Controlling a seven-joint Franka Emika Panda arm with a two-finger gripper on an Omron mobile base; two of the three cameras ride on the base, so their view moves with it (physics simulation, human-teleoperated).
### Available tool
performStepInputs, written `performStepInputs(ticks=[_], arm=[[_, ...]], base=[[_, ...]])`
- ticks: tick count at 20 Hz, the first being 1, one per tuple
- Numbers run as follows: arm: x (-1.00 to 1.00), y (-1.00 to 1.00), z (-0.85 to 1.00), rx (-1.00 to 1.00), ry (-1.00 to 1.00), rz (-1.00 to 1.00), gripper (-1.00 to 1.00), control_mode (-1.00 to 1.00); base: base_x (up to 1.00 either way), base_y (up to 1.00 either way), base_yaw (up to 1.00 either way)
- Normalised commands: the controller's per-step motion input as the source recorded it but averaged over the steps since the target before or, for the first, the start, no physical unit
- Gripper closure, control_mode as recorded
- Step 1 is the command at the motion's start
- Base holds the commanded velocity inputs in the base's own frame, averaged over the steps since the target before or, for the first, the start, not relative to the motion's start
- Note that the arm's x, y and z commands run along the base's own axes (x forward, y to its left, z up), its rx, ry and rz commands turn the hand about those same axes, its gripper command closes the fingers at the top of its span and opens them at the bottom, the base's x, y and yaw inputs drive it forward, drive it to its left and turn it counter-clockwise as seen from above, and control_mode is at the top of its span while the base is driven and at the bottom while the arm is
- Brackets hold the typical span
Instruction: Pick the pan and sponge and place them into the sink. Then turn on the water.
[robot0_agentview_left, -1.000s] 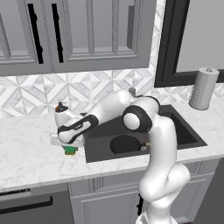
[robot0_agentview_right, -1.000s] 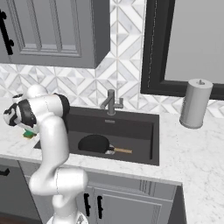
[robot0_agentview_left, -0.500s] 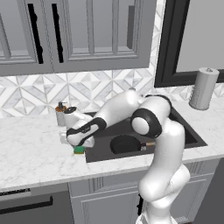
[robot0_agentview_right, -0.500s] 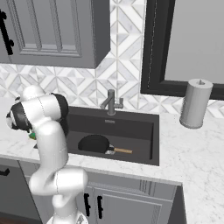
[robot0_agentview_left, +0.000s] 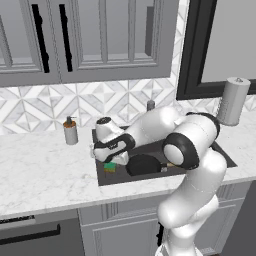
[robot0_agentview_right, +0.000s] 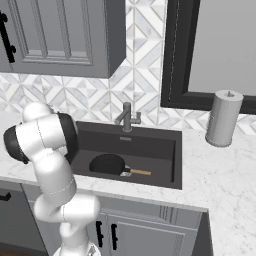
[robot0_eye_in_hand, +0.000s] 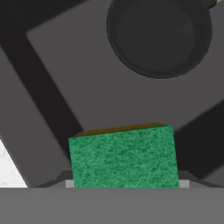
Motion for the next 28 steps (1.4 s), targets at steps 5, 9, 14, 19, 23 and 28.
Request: performStepInputs(ticks=[5,9,14,19,23,28], arm=[[0.01,-0.63,0.04,0.0,0.0,-0.12,1.0,-1.0],[0.14,-0.51,0.0,0.0,0.0,-0.12,1.0,-1.0],[0.34,-0.26,0.0,0.0,0.0,-0.11,1.0,-1.0],[0.34,-0.11,-0.04,0.0,0.05,-0.06,1.0,-1.0],[0.31,-0.05,-0.22,-0.03,0.04,-0.06,1.0,-1.0],[0.23,-0.1,-0.25,-0.02,0.04,-0.06,1.0,-1.0]], base=[[0.0,0.0,0.0],[0.0,0.0,0.0],[0.0,0.0,0.0],[0.0,0.0,0.0],[0.0,0.0,0.0],[0.0,0.0,0.0]])
